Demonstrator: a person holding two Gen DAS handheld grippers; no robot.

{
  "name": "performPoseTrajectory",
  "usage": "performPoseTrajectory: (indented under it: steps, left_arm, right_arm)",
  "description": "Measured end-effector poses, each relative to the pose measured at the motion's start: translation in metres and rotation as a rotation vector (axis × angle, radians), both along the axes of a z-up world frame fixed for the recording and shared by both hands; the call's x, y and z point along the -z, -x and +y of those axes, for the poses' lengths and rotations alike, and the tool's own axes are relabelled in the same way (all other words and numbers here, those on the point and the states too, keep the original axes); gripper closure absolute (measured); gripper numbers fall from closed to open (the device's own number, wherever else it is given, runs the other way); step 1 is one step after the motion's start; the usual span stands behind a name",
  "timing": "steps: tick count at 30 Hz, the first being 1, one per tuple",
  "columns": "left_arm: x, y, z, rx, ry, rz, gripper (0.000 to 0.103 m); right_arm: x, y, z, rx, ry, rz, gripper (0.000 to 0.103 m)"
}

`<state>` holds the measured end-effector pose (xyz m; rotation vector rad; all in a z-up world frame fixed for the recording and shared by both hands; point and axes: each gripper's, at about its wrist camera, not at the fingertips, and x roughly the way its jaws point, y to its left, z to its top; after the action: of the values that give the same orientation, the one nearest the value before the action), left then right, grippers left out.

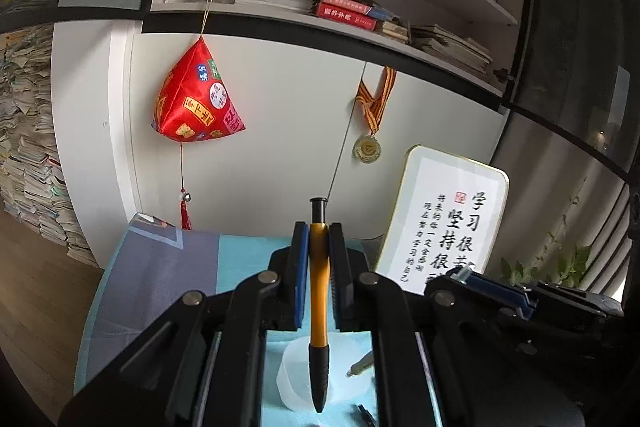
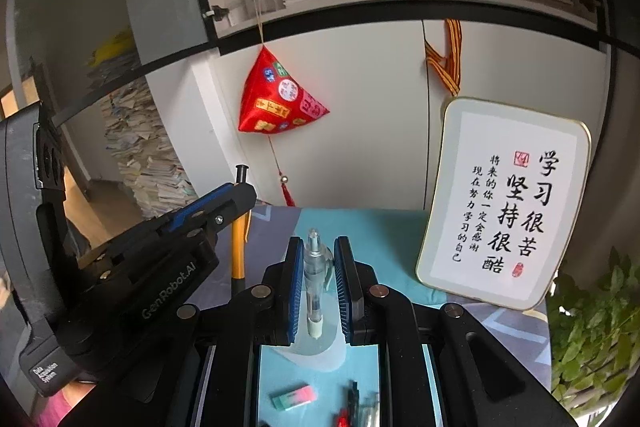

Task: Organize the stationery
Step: 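Lift the orange pen with the left tool while the right tool carries the clear pen to the cup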

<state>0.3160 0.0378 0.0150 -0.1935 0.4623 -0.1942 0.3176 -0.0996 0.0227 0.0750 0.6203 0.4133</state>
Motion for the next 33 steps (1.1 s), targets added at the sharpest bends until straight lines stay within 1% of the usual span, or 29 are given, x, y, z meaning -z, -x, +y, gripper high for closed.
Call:
performPoseTrajectory:
  steps: [5, 12, 17, 20, 29, 33]
  left_arm:
    - [0.014, -0.014, 0.002, -0.001, 0.029, 0.016, 0.095]
    - [0.036, -0.018, -0.002, -0.012, 0.008, 0.011, 0.095]
    - [0.049, -0.019, 0.002, -0.022, 0.026, 0.034, 0.095]
    - [0.053, -0.016, 0.004, -0.019, 0.032, 0.043, 0.095]
    - [0.063, -0.004, -0.003, 0.0, 0.001, 0.062, 0.095]
    - [0.066, 0.001, -0.003, 0.009, 0.001, 0.07, 0.095]
  right_arm:
    - [0.011, -0.01, 0.0, 0.005, 0.0, 0.025, 0.087]
    - [0.028, -0.015, 0.004, -0.014, 0.013, 0.059, 0.087]
    - [0.04, -0.015, 0.005, -0.019, 0.012, 0.085, 0.087]
    - [0.045, -0.014, 0.006, -0.023, 0.014, 0.095, 0.087]
    - [0.059, -0.014, 0.006, -0.024, 0.012, 0.134, 0.086]
    - [0.065, -0.015, 0.005, -0.022, 0.003, 0.155, 0.086]
